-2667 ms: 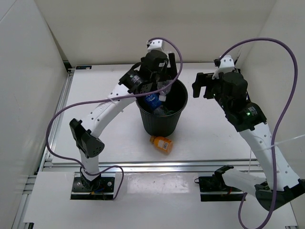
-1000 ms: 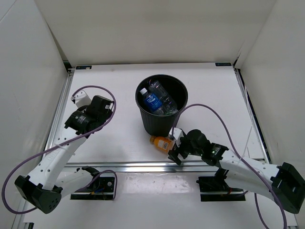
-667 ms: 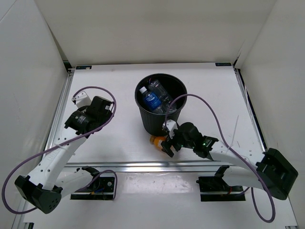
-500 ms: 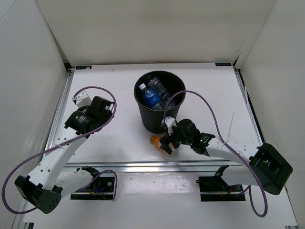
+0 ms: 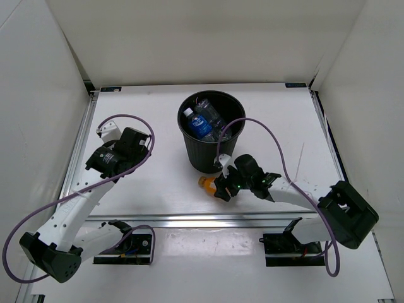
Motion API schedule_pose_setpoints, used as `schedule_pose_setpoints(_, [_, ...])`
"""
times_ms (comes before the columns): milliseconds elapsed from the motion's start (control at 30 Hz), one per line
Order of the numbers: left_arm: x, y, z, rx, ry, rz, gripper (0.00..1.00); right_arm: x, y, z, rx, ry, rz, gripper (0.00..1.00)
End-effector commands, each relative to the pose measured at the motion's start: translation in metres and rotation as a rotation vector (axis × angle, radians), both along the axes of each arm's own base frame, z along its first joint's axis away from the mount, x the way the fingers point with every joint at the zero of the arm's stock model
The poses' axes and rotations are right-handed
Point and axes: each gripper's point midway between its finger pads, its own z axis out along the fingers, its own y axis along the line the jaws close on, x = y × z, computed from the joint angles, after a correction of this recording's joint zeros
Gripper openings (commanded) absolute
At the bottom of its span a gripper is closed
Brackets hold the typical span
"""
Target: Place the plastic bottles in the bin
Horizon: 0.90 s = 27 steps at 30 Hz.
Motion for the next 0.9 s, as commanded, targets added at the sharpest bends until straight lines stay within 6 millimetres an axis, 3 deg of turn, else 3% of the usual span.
schedule_pose_setpoints(0, [0.000, 0.005, 0.010, 0.007, -0.025, 0.007, 1.00, 0.011, 0.017, 0.028, 0.077, -0.049, 0.028, 0.62])
schedule_pose_setpoints(33, [0.000, 0.005, 0.010, 0.007, -0.025, 0.007, 1.00, 0.008, 0.015, 0.025, 0.064, -0.036, 0.028, 0.54])
schedule_pose_setpoints(133, [-0.001, 0.006, 0.008, 0.011, -0.025, 0.019, 1.00, 0.009, 0.009, 0.038, 0.070, -0.050, 0.012, 0.43])
schedule_pose_setpoints(267, [-0.001, 0.006, 0.005, -0.003, -0.031, 0.032, 1.00, -0.005, -0.007, 0.057, 0.070, -0.044, -0.010, 0.28])
schedule_pose_setpoints(333, [0.000, 0.007, 0.009, -0.014, -0.059, 0.047, 1.00, -0.020, -0.016, 0.073, 0.086, -0.057, -0.023, 0.22])
schedule_pose_setpoints(433, [0.002, 0.008, 0.010, -0.028, -0.080, 0.066, 1.00, -0.043, -0.027, 0.096, 0.103, -0.058, -0.024, 0.19])
schedule_pose_setpoints(467, [0.000, 0.008, 0.005, -0.022, -0.068, 0.066, 1.00, -0.055, -0.026, 0.109, 0.121, -0.085, -0.003, 0.17])
schedule_pose_setpoints(567, [0.001, 0.007, -0.002, -0.037, -0.077, 0.080, 1.00, -0.060, -0.032, 0.149, 0.146, -0.175, -0.033, 0.15])
schedule_pose_setpoints(633, [0.003, 0.004, -0.008, -0.048, -0.066, 0.079, 1.00, -0.054, -0.032, 0.175, 0.158, -0.258, -0.013, 0.21])
schedule_pose_setpoints(667, [0.003, 0.001, -0.011, -0.058, -0.062, 0.073, 1.00, -0.044, -0.028, 0.208, 0.183, -0.328, -0.022, 0.21])
schedule_pose_setpoints(767, [0.006, -0.002, -0.019, -0.060, -0.041, 0.066, 1.00, -0.006, -0.018, 0.241, 0.096, -0.439, -0.043, 0.21])
schedule_pose_setpoints(800, [0.009, -0.006, -0.021, -0.067, -0.035, 0.060, 1.00, 0.007, -0.014, 0.287, 0.148, -0.492, -0.071, 0.19])
schedule_pose_setpoints(833, [0.010, -0.006, -0.024, -0.060, -0.024, 0.061, 1.00, 0.031, -0.007, 0.283, 0.109, -0.456, -0.094, 0.18])
schedule_pose_setpoints(867, [0.011, -0.007, -0.023, -0.060, -0.023, 0.061, 1.00, 0.042, -0.001, 0.297, 0.131, -0.458, -0.097, 0.18])
